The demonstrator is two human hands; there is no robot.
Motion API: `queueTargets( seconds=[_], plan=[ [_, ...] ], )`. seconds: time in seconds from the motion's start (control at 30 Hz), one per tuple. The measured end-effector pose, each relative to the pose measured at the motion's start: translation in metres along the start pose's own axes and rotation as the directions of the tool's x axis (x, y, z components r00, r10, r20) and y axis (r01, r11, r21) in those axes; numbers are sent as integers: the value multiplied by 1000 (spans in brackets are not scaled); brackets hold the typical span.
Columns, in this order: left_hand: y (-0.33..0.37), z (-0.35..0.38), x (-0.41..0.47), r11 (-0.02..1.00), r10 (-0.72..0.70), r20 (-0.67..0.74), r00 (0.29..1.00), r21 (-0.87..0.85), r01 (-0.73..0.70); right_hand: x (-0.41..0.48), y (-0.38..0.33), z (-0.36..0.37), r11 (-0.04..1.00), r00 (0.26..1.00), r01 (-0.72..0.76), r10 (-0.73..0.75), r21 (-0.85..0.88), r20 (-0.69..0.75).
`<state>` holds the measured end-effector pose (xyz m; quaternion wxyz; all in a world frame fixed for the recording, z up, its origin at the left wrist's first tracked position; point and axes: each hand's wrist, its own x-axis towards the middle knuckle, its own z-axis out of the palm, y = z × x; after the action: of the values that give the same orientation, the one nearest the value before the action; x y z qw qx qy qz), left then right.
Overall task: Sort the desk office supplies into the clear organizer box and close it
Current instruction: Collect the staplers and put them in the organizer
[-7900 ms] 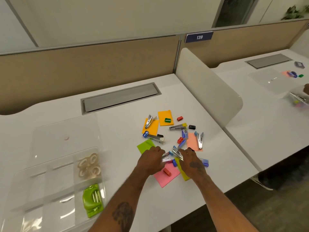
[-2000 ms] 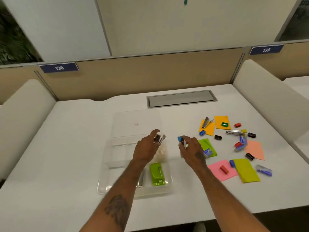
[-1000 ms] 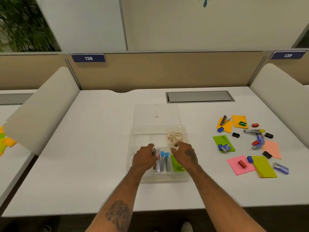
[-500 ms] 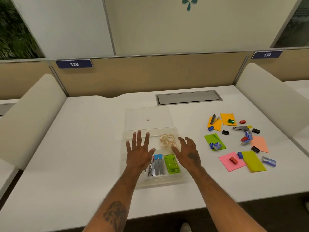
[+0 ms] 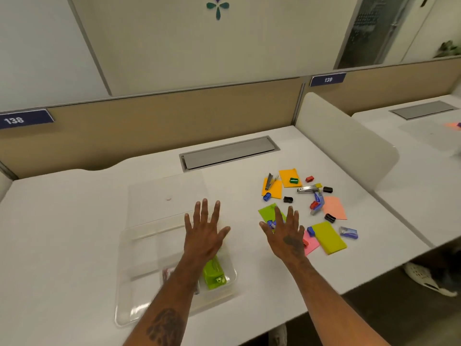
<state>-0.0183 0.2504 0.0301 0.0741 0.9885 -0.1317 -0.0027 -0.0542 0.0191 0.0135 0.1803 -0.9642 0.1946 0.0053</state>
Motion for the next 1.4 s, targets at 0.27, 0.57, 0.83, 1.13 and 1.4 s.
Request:
queueTargets(
  seconds=[0.27, 0.57, 0.83, 1.13, 1.4],
  plan=[
    [77, 30, 91, 999, 42, 56, 998, -25, -40, 77, 77, -16, 995, 996, -91, 90, -36, -31],
    [135, 56, 160, 999, 40, 109, 993, -32, -37, 154, 133, -31, 994, 995, -98, 99, -55, 11],
    [161, 72, 206, 999, 26, 185, 982, -39, -19, 199, 152, -40, 985, 992, 81, -65, -155, 104],
    [178, 86, 252, 1000, 13, 274, 962, 1, -13, 232, 151, -32, 927, 954, 294, -269, -232, 132],
    [190, 99, 288, 1000, 28, 239, 971, -9, -26, 247, 152, -28, 910, 948, 319, -307, -265, 86]
  ],
)
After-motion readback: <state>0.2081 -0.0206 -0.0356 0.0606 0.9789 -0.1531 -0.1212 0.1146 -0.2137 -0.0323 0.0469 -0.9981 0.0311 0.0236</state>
